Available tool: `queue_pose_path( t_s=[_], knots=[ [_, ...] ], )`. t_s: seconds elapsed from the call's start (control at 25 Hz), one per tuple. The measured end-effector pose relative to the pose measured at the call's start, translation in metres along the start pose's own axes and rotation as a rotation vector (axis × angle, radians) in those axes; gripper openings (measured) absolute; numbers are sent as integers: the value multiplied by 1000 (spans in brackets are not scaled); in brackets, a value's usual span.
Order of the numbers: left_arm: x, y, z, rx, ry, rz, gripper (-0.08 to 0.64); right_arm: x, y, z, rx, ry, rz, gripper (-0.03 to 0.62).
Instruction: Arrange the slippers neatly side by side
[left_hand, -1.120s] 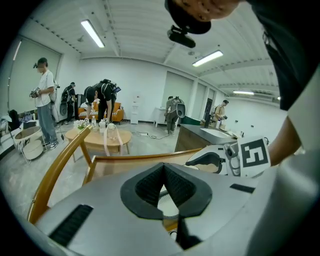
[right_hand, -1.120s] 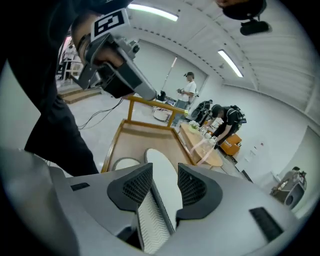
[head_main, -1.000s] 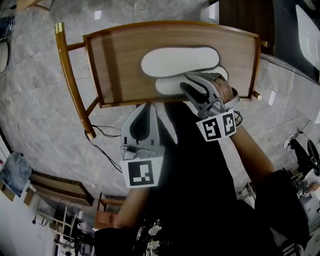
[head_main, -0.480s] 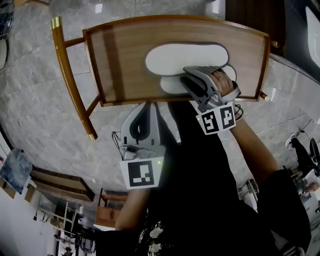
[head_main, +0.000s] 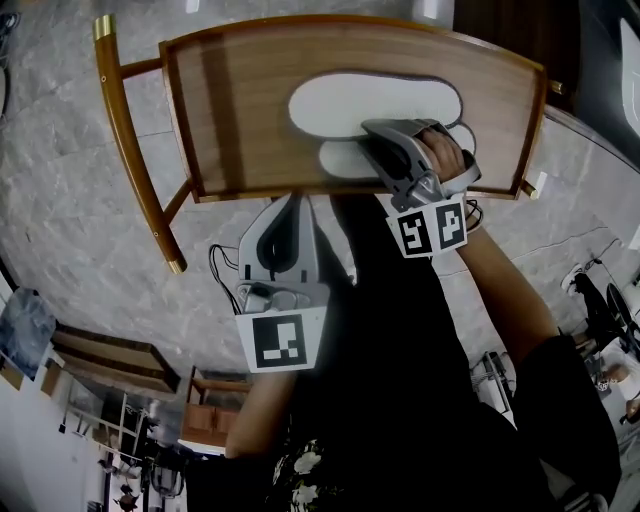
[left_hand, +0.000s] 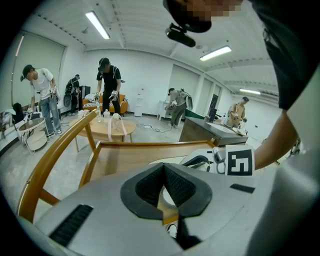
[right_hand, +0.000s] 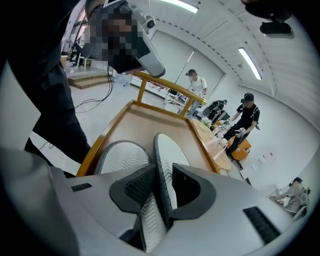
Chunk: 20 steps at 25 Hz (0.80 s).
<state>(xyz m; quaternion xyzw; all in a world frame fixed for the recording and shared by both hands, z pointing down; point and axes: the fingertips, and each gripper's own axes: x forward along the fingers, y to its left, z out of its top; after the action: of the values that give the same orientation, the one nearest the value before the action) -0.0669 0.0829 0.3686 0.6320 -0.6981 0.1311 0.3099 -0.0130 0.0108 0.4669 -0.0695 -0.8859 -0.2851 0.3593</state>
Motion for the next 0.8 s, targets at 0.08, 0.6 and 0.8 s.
queue_pose_path(
  t_s=[0.08,0.6,0.8],
  knots=[
    [-1,1,-1,-6,-2,7,2,-1,-2,3,5,-9,-9,87],
    [-2,-20,17,24,-53,-13,2,-27,-54,24,10,-60,-148,29],
    [-2,-22,20,51,-52,-23,2,-39,-73,34,93,-95,-193,28]
  ],
)
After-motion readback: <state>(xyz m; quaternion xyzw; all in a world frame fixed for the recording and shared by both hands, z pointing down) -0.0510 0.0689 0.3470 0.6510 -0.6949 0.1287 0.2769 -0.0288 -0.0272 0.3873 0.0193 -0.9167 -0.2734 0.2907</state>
